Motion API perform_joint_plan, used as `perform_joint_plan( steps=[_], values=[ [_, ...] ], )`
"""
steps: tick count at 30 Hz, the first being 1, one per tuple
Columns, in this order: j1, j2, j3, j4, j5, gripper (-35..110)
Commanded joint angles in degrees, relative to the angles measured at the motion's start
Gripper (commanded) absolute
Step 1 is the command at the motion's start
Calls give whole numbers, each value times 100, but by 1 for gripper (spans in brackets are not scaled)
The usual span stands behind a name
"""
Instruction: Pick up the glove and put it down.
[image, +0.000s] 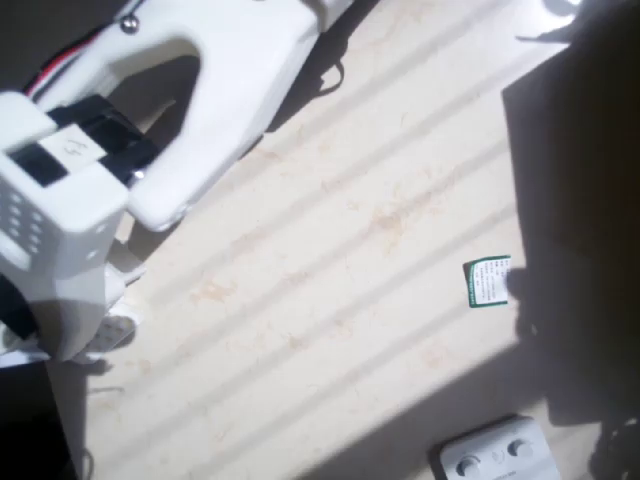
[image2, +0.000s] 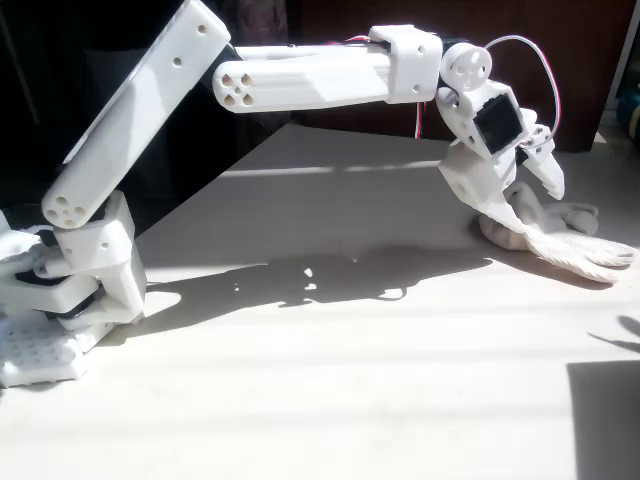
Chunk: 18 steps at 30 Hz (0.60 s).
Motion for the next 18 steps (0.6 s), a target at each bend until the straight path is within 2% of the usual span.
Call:
perform_joint_plan(
  steps=[1,18],
  values=[
    [-79,26,-255,-62,35,22],
    [167,-132,-255,-79,18,20]
  ],
)
